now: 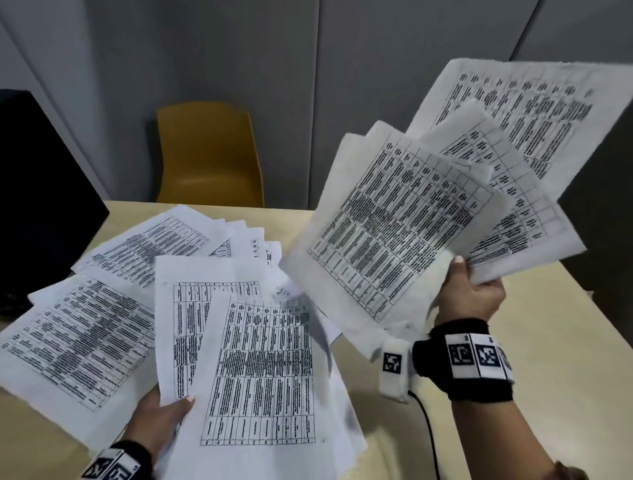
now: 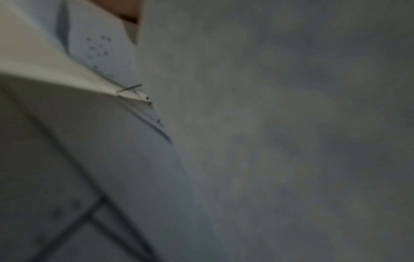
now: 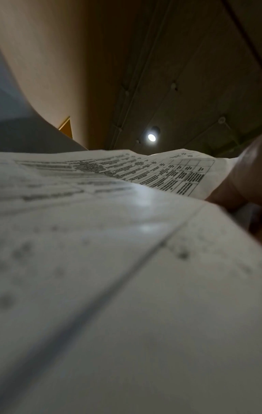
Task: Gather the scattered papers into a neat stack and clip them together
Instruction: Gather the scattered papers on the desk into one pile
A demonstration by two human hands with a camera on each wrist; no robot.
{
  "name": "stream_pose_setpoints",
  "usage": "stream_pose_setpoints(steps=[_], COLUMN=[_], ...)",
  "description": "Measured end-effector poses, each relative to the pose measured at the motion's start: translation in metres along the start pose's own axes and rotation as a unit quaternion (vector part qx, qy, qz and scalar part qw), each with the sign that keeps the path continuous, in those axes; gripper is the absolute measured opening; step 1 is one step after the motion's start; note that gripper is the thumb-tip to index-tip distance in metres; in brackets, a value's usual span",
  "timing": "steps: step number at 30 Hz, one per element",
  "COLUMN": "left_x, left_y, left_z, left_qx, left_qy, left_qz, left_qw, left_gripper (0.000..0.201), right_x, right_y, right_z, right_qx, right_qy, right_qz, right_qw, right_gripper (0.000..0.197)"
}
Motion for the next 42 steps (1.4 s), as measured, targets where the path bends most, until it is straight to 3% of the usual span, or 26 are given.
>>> stream_pose_setpoints(steps=[3,7,12,17,18,21,22,24,28,31,34,36,37,40,42], left_x=[-0.001,-0.001,0.003,0.011,0.012,0.010,0.009,0.009,0.010,0.010,0.008,0.008,0.009,0.011,0.016], left_y=[0.002,0.005,0.010,0.028,0.032,0.034,0.033,0.033,0.036,0.039,0.042,0.047,0.050,0.056,0.057], left_z=[-0.001,-0.003,-0.003,-0.012,-0.014,-0.015,-0.014,-0.015,-0.019,-0.019,-0.017,-0.018,-0.019,-0.020,-0.022], left_qx=[0.002,-0.003,-0.007,-0.043,-0.050,-0.050,-0.050,-0.050,-0.057,-0.050,-0.029,-0.025,-0.033,-0.055,-0.077], left_qy=[-0.007,-0.023,-0.017,0.012,0.020,0.031,0.031,0.033,0.024,0.014,0.004,-0.008,-0.015,-0.030,-0.041], left_qz=[0.008,-0.006,-0.003,-0.005,-0.004,-0.008,-0.007,-0.003,-0.009,-0.009,-0.010,-0.009,-0.013,-0.040,-0.046], left_qw=[1.000,1.000,1.000,0.999,0.999,0.998,0.998,0.998,0.998,0.999,1.000,1.000,0.999,0.997,0.995], left_gripper=[0.037,0.038,0.018,0.029,0.029,0.028,0.028,0.027,0.023,0.021,0.022,0.027,0.028,0.032,0.034], right_x=[0.002,0.019,0.058,0.083,0.090,0.113,0.119,0.119,0.099,0.107,0.125,0.126,0.123,0.119,0.120], right_y=[0.012,0.022,0.014,-0.008,-0.011,-0.018,-0.021,-0.026,-0.035,-0.036,-0.037,-0.035,-0.033,-0.028,-0.031], right_z=[-0.010,-0.037,-0.070,-0.086,-0.087,-0.084,-0.082,-0.078,-0.071,-0.069,-0.069,-0.067,-0.067,-0.062,-0.064], right_qx=[-0.026,-0.107,-0.196,-0.259,-0.274,-0.316,-0.323,-0.316,-0.296,-0.333,-0.372,-0.373,-0.383,-0.426,-0.452], right_qy=[0.021,0.068,0.113,0.153,0.161,0.197,0.205,0.211,0.199,0.177,0.191,0.194,0.183,0.188,0.191], right_qz=[0.013,-0.036,-0.102,-0.138,-0.152,-0.197,-0.188,-0.131,-0.084,-0.141,-0.146,-0.118,-0.096,-0.070,-0.093], right_qw=[0.999,0.991,0.969,0.944,0.936,0.907,0.905,0.916,0.930,0.915,0.896,0.899,0.900,0.882,0.867], right_gripper=[0.028,0.009,0.004,0.002,0.006,0.047,0.048,0.026,0.009,0.018,0.007,0.015,0.028,0.095,0.107])
Point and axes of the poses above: each hand's wrist, its own z-axis towards the middle knuckle, its own y-axis out of the palm, x = y × z, the point moved 1 cm from there along z, towards the middle knuckle, and after that the axes turned 12 degrees about -z, right-handed, at the moved point
